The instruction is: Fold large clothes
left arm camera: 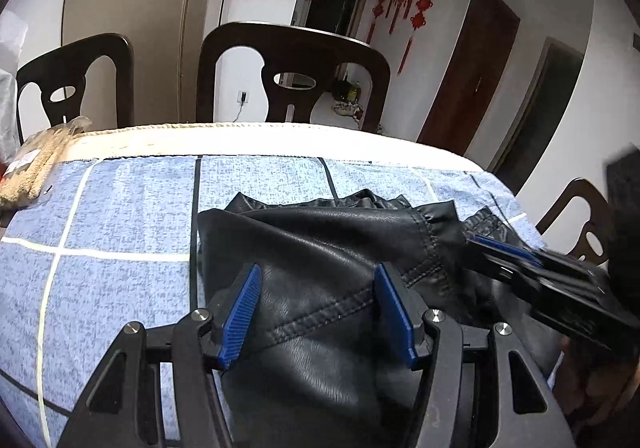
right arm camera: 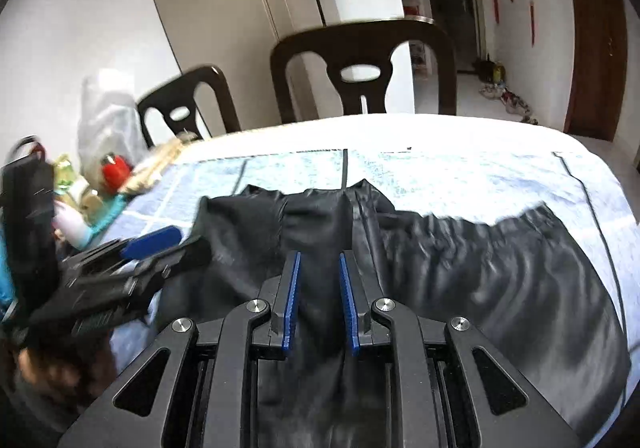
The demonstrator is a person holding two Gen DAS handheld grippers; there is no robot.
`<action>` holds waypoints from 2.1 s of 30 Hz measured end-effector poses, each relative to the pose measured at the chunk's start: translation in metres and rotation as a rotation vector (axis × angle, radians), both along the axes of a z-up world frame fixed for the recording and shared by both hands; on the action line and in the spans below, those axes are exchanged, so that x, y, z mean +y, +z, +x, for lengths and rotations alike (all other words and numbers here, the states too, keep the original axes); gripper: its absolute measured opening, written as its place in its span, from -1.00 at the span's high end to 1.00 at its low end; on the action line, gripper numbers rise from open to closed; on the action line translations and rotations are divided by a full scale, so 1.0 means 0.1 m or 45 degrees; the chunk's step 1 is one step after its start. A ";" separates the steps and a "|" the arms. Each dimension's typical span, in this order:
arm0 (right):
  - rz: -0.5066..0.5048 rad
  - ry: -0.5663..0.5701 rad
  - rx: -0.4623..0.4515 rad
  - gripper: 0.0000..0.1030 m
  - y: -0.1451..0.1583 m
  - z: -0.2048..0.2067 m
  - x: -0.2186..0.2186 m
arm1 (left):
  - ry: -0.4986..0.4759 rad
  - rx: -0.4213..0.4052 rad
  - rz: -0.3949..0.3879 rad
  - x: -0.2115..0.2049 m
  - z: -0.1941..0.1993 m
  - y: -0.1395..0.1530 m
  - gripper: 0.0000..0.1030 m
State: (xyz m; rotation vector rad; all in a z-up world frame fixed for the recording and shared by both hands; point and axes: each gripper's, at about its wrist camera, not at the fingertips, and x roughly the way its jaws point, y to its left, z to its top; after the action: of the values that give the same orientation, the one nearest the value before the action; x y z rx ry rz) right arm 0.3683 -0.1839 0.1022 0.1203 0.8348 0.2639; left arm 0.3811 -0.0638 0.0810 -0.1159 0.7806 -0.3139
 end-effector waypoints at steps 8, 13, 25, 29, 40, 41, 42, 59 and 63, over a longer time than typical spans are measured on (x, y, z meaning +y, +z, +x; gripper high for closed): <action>0.111 -0.067 0.159 0.61 -0.71 0.29 -0.31 | -0.069 0.027 0.086 -0.14 0.04 -0.39 -0.23; 0.055 -0.071 0.144 0.61 -0.70 0.27 -0.24 | -0.050 -0.017 0.137 -0.16 -0.04 -0.43 -0.24; -0.067 -0.077 0.132 0.60 -0.67 0.32 -0.11 | -0.036 -0.029 0.225 -0.22 -0.04 -0.41 -0.25; -0.169 -0.078 0.083 0.56 -0.43 0.03 -0.09 | -0.054 -0.046 0.227 -0.16 -0.38 -0.19 -0.19; -0.101 -0.021 0.085 0.56 -0.61 -0.70 -0.23 | -0.097 0.008 0.098 -0.12 -0.74 -0.38 -0.26; -0.099 -0.028 0.095 0.55 -0.57 -0.71 -0.23 | -0.087 0.011 0.119 -0.12 -0.75 -0.35 -0.26; -0.101 -0.043 0.092 0.50 -0.51 -0.75 -0.24 | -0.084 0.005 0.142 -0.12 -0.76 -0.32 -0.26; 0.608 -0.674 0.147 -0.35 -0.66 -2.10 -1.94 | -0.241 -0.039 0.157 -0.81 -0.61 0.00 -0.24; 0.696 -0.673 0.143 -0.35 -0.71 -1.91 -2.04 | -0.245 0.026 0.199 -0.92 -0.54 -0.26 -0.26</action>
State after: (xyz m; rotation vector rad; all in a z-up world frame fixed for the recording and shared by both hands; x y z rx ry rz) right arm 0.1776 -0.3875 0.0316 0.8609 0.7948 -0.0211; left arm 0.3267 -0.1558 0.0546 0.1038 0.8353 -0.4330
